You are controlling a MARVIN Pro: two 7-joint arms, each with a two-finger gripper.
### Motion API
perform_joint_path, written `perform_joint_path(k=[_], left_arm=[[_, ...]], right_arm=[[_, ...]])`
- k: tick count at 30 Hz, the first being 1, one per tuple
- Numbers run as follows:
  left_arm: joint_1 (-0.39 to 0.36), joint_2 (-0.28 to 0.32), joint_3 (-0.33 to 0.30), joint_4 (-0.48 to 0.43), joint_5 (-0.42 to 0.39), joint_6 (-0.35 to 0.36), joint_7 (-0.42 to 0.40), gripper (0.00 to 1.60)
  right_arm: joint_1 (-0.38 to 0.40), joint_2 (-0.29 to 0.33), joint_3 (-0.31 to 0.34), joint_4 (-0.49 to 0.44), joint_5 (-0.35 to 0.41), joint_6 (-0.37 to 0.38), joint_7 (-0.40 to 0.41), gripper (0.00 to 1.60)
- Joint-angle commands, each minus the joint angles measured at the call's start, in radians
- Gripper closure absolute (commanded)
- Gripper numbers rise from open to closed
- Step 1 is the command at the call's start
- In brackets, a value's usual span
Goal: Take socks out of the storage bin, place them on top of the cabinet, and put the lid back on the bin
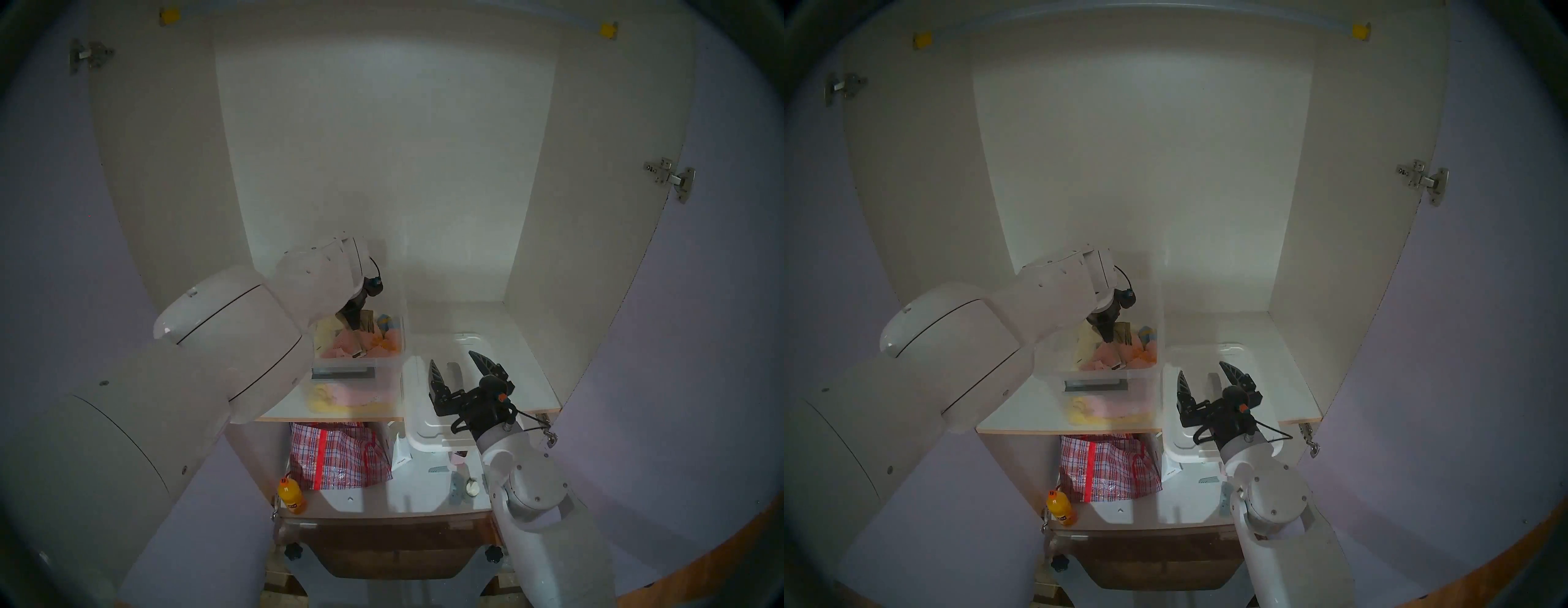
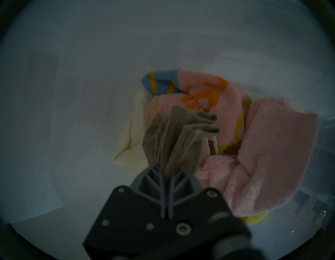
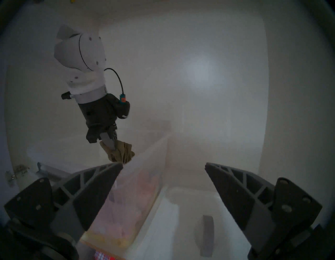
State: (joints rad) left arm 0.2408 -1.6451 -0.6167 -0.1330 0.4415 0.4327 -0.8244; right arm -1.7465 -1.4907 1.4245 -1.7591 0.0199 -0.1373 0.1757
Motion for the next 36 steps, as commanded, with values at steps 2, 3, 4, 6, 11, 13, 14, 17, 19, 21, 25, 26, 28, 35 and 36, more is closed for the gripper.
perform_joint_path(k=[2, 3, 4, 6, 11, 13, 14, 17, 19, 21, 25, 26, 28, 35, 36], left_arm=[[-0.067, -0.021, 0.01, -0.005, 0.009, 0.038, -0.06, 1.6], [-0.071, -0.022, 0.009, -0.004, 0.008, 0.041, -0.065, 1.6], [-0.074, -0.022, 0.007, -0.003, 0.006, 0.043, -0.069, 1.6], [-0.078, -0.022, 0.0, 0.0, -0.001, 0.049, -0.08, 1.6], [-0.091, -0.021, -0.006, 0.0, -0.002, 0.059, -0.081, 1.6], [-0.096, -0.021, -0.007, -0.001, -0.002, 0.061, -0.085, 1.6], [-0.098, -0.023, -0.005, -0.002, -0.001, 0.061, -0.088, 1.6], [-0.098, -0.028, -0.004, 0.0, 0.001, 0.063, -0.102, 1.6], [-0.097, -0.032, -0.004, 0.002, 0.001, 0.065, -0.113, 1.6], [-0.096, -0.038, -0.008, 0.002, -0.002, 0.064, -0.126, 1.6], [-0.094, -0.055, -0.009, -0.004, -0.004, 0.058, -0.145, 1.6], [-0.095, -0.058, -0.009, -0.006, -0.002, 0.058, -0.145, 1.6], [-0.098, -0.059, -0.009, -0.006, -0.002, 0.061, -0.147, 1.6], [-0.098, -0.061, -0.014, -0.002, -0.002, 0.066, -0.159, 1.6], [-0.096, -0.06, -0.014, 0.0, -0.002, 0.067, -0.162, 1.6]], right_arm=[[0.052, 0.009, -0.029, 0.021, 0.005, -0.027, 0.04, 0.0], [0.059, 0.012, -0.033, 0.027, 0.007, -0.024, 0.047, 0.0], [0.065, 0.015, -0.037, 0.033, 0.006, -0.026, 0.054, 0.0], [0.071, 0.017, -0.043, 0.042, 0.008, -0.02, 0.06, 0.0], [0.093, 0.016, -0.056, 0.067, 0.008, -0.027, 0.07, 0.0], [0.104, 0.014, -0.06, 0.077, 0.016, -0.022, 0.077, 0.0], [0.113, 0.012, -0.06, 0.076, 0.013, -0.026, 0.076, 0.0], [0.133, 0.013, -0.061, 0.082, 0.013, -0.011, 0.081, 0.0], [0.148, 0.017, -0.063, 0.092, 0.009, -0.006, 0.086, 0.0], [0.157, 0.018, -0.064, 0.101, 0.008, -0.007, 0.089, 0.0], [0.164, 0.022, -0.072, 0.117, 0.002, -0.007, 0.097, 0.0], [0.166, 0.022, -0.073, 0.119, 0.001, -0.008, 0.098, 0.0], [0.168, 0.02, -0.074, 0.122, 0.002, -0.007, 0.098, 0.0], [0.184, 0.009, -0.083, 0.136, 0.002, -0.011, 0.095, 0.0], [0.186, 0.008, -0.084, 0.138, 0.002, -0.012, 0.094, 0.0]])
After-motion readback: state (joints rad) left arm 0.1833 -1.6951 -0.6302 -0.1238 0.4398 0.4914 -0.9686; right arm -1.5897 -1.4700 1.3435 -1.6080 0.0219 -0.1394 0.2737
